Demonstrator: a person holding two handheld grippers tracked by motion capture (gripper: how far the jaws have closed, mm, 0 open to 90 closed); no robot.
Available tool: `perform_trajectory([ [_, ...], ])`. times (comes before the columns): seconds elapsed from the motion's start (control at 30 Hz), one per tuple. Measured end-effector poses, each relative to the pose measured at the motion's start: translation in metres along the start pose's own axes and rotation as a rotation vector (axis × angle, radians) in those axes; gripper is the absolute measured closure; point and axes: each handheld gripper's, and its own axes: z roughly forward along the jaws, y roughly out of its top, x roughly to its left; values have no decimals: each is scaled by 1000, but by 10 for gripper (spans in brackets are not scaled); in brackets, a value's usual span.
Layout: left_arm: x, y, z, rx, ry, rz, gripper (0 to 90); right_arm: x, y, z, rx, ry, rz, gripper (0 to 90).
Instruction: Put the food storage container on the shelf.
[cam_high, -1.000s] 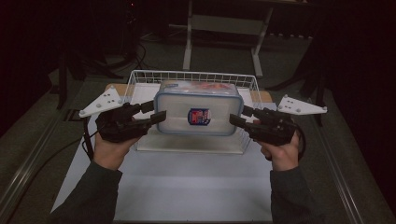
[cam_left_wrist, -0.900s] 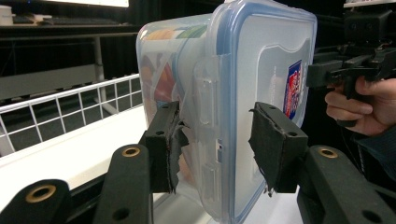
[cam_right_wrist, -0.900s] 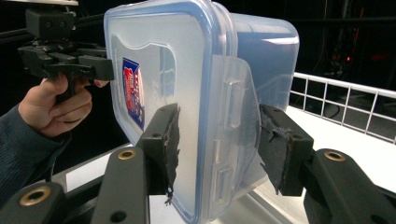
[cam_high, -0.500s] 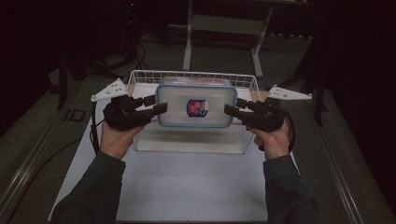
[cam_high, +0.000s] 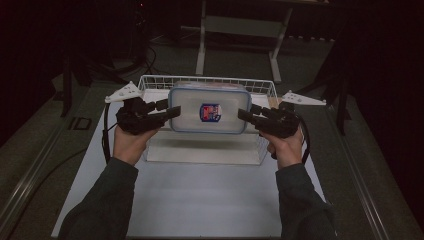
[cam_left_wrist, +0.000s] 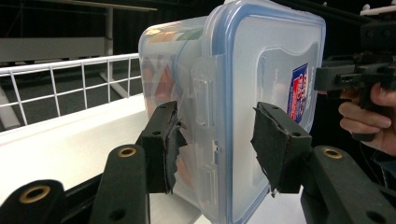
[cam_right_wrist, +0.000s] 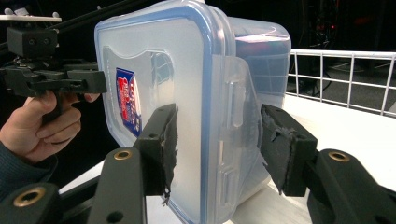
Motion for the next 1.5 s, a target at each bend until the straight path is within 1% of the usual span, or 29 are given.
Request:
perform_trajectory([
  [0.17, 1, 1, 1, -3, 1, -14, 511, -4, 2, 2, 2, 7, 22, 479],
  [0.23, 3, 2, 3, -1, 6, -30, 509, -6, 3, 3, 4, 10, 39, 478],
  [0.33, 4, 3, 4, -1, 9, -40, 506, -10, 6, 5, 7, 16, 64, 475],
  [0.37, 4, 3, 4, 1, 13, -42, 505, -10, 7, 6, 9, 16, 65, 474],
  [0.47, 5, 4, 5, 2, 20, -47, 502, -10, 9, 7, 15, 2, 66, 469],
  [0.6, 3, 6, 8, 11, 43, -27, 500, -10, 10, 10, 18, -33, 60, 461],
  [0.73, 5, 8, 10, 14, 40, -43, 500, -11, 11, 11, 12, -45, 72, 463],
  [0.8, 5, 8, 10, 14, 40, -43, 502, -11, 11, 11, 12, -48, 77, 463],
  [0.83, 6, 9, 10, 20, 37, -57, 502, -11, 11, 11, 12, -48, 77, 463],
  [0.87, 7, 10, 10, 26, 35, -64, 505, -12, 12, 11, 13, -50, 100, 466],
  [0.93, 8, 11, 11, 29, 31, -75, 506, -11, 13, 11, 18, -55, 103, 467],
  [1.0, 8, 11, 11, 29, 31, -75, 507, -11, 14, 11, 21, -57, 111, 467],
  [1.03, 9, 13, 10, 28, 23, -101, 508, -10, 15, 11, 30, -56, 140, 470],
  [1.07, 8, 13, 10, 34, 21, -109, 508, -10, 15, 10, 31, -57, 146, 471],
  [1.13, 9, 15, 11, 48, 18, -115, 509, -11, 16, 10, 33, -58, 152, 471],
  [1.2, 9, 15, 11, 48, 18, -115, 508, -11, 17, 10, 34, -58, 157, 471],
  [1.23, 10, 16, 12, 49, 25, -120, 508, -11, 17, 10, 34, -58, 157, 471],
  [1.27, 10, 16, 12, 47, 28, -128, 504, -10, 18, 11, 40, -69, 161, 468],
  [1.33, 11, 16, 14, 33, 36, -140, 501, -12, 19, 12, 33, -77, 178, 462],
  [1.37, 10, 16, 15, 27, 55, -137, 496, -13, 19, 13, 27, -89, 189, 455],
  [1.4, 9, 17, 16, 28, 72, -140, 492, -13, 20, 15, 28, -105, 189, 458],
  [1.43, 10, 18, 17, 27, 76, -153, 490, -13, 20, 16, 36, -121, 186, 465],
  [1.47, 10, 18, 18, 21, 76, -169, 491, -13, 20, 18, 42, -130, 187, 466],
  [1.5, 11, 19, 19, 19, 83, -177, 493, -13, 21, 20, 43, -132, 190, 459],
])
